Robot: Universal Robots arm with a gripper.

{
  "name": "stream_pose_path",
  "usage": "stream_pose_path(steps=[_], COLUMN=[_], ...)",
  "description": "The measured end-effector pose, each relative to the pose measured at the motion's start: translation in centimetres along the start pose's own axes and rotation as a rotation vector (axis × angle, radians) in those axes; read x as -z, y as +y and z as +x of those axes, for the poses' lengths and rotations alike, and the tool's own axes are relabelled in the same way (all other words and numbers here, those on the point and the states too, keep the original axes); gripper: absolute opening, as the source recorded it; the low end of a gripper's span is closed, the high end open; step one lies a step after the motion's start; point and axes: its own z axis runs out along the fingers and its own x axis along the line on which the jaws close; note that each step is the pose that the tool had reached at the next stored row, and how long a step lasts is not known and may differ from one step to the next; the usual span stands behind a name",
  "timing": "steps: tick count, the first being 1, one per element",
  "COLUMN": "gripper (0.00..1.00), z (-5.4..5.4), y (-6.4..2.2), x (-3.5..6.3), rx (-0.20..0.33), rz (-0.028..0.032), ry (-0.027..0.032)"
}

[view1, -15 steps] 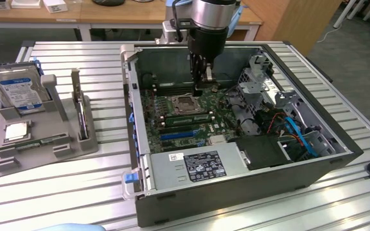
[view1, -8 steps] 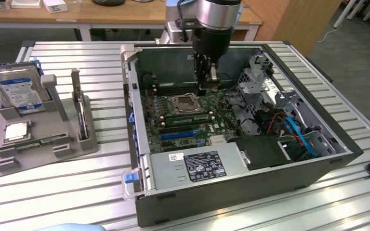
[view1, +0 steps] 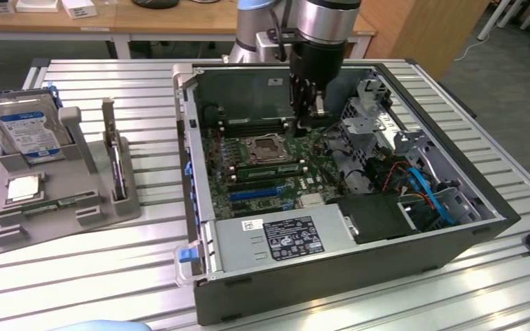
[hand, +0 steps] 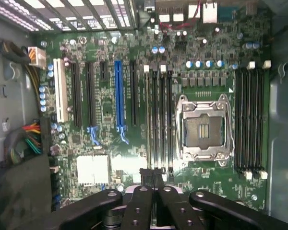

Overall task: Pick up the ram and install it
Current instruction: 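Press down the ram until it locks into place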

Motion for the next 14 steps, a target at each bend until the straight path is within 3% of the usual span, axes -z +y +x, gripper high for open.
stream_pose_path(steps=[14], gripper=[0.1], z=[-0.2], y=[-0.45], x=[-2.12], rx=[0.011], rz=[0.0032], ry=[0.0257])
